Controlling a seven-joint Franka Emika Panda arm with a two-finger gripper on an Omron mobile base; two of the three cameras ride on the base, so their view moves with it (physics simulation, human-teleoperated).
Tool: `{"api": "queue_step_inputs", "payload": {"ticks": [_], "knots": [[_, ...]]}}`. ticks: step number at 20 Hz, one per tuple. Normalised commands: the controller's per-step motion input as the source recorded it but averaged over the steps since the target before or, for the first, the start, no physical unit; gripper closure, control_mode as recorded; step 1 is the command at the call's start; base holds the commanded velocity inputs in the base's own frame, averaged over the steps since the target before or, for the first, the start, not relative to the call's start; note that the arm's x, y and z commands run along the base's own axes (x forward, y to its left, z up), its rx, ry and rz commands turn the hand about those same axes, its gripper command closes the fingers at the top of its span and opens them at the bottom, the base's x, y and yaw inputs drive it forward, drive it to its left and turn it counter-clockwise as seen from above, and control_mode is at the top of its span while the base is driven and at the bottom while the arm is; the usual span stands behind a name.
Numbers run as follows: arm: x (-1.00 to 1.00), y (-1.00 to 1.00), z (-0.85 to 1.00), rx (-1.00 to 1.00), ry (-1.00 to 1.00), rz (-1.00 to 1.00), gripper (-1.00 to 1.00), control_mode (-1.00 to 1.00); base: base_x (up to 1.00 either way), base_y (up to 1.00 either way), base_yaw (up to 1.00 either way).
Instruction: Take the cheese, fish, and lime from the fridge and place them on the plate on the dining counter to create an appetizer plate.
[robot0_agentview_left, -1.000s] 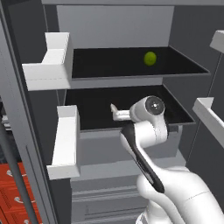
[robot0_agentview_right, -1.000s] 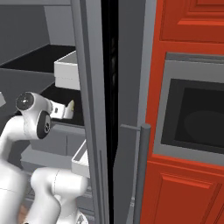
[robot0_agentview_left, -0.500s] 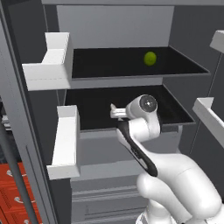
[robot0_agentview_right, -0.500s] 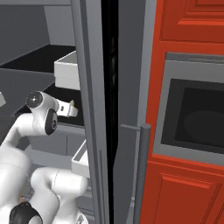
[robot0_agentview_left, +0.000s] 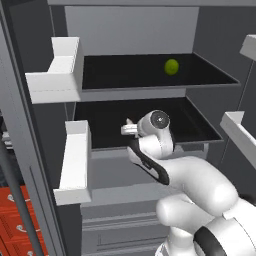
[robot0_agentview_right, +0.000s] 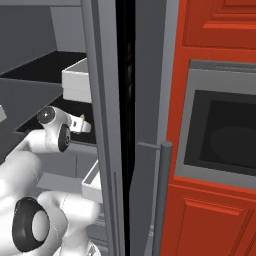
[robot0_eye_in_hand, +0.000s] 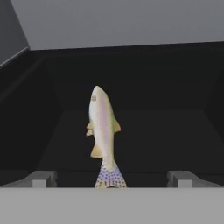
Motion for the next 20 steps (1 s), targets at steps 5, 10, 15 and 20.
{"api": "queue_step_inputs", "payload": {"ticks": [5,10,15,20], "knots": [[0.47,0.05,-0.26,0.00,0.00,0.00,-1.00,-1.00,0.00,0.00,0.00],[0.44,0.00,-0.24,0.00,0.00,0.00,-1.00,-1.00,0.00,0.00,0.00],[0.43,0.07,-0.24,0.00,0.00,0.00,-1.00,-1.00,0.00,0.00,0.00],[0.33,0.11,-0.32,0.00,0.00,0.00,-1.00,-1.00,0.00,0.00,0.00]]}}
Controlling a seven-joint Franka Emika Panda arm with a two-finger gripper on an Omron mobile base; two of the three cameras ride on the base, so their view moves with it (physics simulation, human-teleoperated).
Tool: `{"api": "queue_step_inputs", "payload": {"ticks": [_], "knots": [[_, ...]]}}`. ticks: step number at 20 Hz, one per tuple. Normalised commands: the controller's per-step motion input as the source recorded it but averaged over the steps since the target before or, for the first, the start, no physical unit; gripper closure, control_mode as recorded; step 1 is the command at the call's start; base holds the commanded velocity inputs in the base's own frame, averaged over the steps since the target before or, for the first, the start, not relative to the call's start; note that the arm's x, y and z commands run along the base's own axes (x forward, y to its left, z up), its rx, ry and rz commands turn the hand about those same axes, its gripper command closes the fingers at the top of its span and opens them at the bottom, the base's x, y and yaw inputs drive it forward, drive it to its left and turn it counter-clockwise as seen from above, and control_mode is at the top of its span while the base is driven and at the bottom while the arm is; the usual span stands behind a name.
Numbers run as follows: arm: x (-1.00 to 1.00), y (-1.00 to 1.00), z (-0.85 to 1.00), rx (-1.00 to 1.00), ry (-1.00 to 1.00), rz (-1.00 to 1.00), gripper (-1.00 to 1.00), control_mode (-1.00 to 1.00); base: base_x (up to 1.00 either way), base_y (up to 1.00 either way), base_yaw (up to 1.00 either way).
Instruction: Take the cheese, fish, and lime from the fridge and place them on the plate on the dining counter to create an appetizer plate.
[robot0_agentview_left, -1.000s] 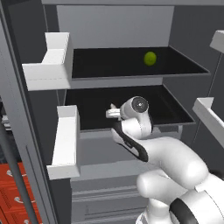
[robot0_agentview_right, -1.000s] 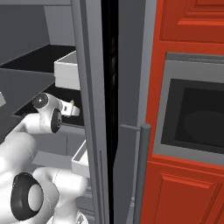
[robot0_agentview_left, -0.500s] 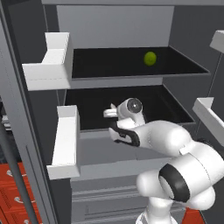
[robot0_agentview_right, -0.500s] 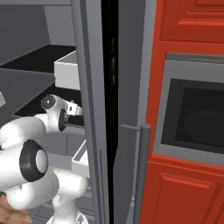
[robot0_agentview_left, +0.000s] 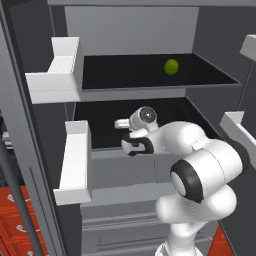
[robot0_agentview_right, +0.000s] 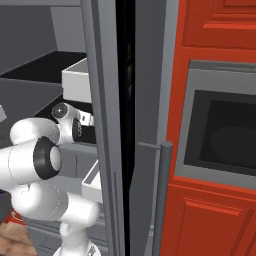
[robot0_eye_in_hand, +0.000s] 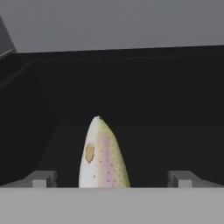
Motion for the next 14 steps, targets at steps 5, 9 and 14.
{"api": "queue_step_inputs", "payload": {"ticks": [5,9,14], "knots": [[-0.21,0.14,-0.84,-0.05,0.00,-0.01,-1.00,-1.00,0.00,0.00,0.00],[-0.75,0.16,-1.00,-0.08,0.00,-0.03,-1.00,-1.00,0.00,0.00,0.00],[-0.84,0.01,-0.84,-0.01,0.03,-0.06,-1.00,-1.00,0.00,0.00,0.00]]}}
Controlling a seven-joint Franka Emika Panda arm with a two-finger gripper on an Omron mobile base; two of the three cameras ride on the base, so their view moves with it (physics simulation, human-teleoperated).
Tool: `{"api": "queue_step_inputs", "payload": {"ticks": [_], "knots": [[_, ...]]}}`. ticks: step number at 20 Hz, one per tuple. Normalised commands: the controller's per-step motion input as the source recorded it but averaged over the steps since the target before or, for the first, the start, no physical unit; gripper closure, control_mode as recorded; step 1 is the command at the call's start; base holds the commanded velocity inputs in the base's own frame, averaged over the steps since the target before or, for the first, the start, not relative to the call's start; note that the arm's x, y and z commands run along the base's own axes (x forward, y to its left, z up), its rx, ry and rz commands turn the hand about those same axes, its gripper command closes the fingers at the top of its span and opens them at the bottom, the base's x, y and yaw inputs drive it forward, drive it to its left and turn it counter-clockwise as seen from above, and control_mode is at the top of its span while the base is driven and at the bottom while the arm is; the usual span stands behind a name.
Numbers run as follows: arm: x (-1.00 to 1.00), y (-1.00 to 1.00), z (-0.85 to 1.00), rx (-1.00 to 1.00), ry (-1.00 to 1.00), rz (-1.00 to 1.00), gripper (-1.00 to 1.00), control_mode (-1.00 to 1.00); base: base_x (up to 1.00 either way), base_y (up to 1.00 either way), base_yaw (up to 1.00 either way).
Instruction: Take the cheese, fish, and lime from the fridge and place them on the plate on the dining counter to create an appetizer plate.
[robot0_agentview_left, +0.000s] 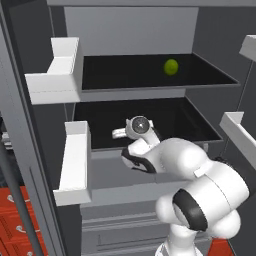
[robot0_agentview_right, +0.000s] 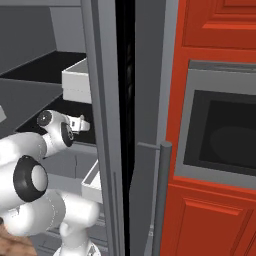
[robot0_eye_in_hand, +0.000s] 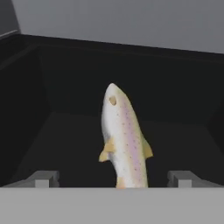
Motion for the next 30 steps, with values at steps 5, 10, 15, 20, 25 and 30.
{"api": "queue_step_inputs", "payload": {"ticks": [5,10,15,20,25,30], "knots": [[-0.50,-0.11,-0.28,0.01,0.14,-0.08,1.00,-1.00,0.00,0.00,0.00],[-0.02,-0.38,-0.03,0.04,0.18,-0.07,1.00,-1.00,0.00,0.00,0.00],[0.00,-0.33,-0.26,0.02,0.13,-0.02,1.00,-1.00,0.00,0.00,0.00],[-0.09,-0.01,-0.67,0.00,0.00,0.00,1.00,-1.00,0.00,0.00,0.00],[-0.62,0.00,-0.75,0.00,0.00,0.00,1.00,-1.00,0.00,0.00,0.00],[-1.00,-0.09,-0.35,0.03,0.01,-0.02,1.00,-1.00,0.00,0.00,0.00]]}}
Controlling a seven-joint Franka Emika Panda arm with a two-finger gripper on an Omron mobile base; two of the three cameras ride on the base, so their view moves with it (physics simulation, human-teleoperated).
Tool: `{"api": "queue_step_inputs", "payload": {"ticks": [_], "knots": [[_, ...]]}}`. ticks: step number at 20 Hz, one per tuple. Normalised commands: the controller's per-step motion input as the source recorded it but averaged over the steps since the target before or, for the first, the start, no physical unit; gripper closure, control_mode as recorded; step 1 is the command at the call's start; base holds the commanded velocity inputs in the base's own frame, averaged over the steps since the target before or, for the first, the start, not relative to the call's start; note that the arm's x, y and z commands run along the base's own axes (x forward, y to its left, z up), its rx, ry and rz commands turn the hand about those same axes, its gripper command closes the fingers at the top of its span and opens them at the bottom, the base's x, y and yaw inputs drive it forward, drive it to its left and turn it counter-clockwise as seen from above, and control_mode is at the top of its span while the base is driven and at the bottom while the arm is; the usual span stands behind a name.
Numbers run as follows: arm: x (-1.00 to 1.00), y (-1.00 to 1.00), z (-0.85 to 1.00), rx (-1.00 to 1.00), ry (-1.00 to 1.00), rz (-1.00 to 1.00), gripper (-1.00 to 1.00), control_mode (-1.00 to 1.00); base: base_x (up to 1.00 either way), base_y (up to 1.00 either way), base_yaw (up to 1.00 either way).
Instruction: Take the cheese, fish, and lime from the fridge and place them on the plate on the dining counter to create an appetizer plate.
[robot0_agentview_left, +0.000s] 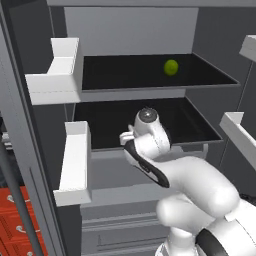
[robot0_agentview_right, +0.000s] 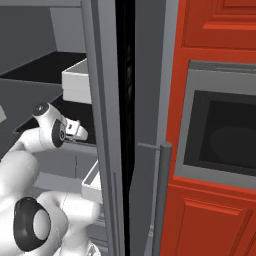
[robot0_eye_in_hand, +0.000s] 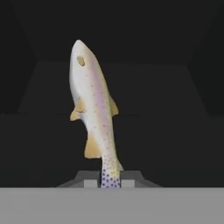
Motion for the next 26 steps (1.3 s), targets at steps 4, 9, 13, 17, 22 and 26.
{"api": "queue_step_inputs", "payload": {"ticks": [4,9,13,17,22,26], "knots": [[-0.99,-0.31,0.31,0.11,0.03,-0.03,1.00,-1.00,0.00,0.00,0.00],[-0.99,-0.26,0.52,0.06,0.00,-0.02,1.00,-1.00,0.00,0.00,0.00],[-1.00,0.00,0.55,0.00,-0.05,-0.01,1.00,-1.00,0.00,0.00,0.00],[-0.90,0.00,0.59,0.00,-0.01,-0.02,1.00,-1.00,0.00,0.00,0.00],[-0.80,-0.16,0.98,0.00,0.00,-0.01,1.00,-1.00,0.00,0.00,0.00],[-0.75,-0.21,0.85,0.00,0.00,0.00,1.00,-1.00,0.00,0.00,0.00]]}}
